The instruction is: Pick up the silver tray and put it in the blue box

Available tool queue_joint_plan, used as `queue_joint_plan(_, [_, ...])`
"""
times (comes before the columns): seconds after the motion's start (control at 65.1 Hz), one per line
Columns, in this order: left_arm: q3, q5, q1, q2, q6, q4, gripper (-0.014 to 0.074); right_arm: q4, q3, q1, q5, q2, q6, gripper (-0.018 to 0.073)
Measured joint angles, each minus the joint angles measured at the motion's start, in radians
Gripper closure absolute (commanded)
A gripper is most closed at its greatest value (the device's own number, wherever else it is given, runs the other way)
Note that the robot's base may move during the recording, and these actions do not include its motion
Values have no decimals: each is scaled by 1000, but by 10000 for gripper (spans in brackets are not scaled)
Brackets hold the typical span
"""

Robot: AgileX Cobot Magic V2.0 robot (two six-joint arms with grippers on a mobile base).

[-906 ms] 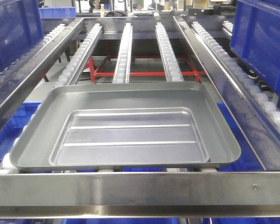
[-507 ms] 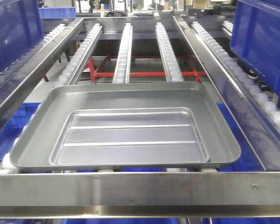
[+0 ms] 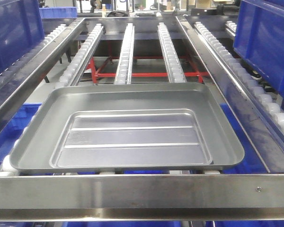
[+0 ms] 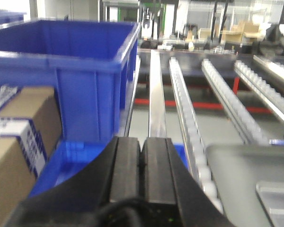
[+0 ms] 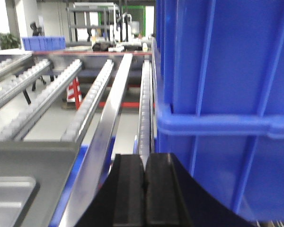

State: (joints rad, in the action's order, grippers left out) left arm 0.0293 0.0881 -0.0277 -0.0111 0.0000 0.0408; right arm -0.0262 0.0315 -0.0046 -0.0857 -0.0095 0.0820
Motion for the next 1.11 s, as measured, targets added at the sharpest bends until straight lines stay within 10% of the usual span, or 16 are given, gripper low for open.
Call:
queue_joint_plan(0.23, [-278,-333,-24,49,0,0,699,0,-147,0,36,8,-2,510])
queue_joint_plan(0.568, [-567,-904,-32,520,22,11,699,0,-431,0,649,422,-2,510])
queue_joint_plan(0.906, [-570,-846,-32,855,23,145,699,31,-436,0,677,585,-2,509])
queue_joint_plan(1.106, [-634,-785,-117,996,141,386,692,145,-517,36,725,780,-2,498])
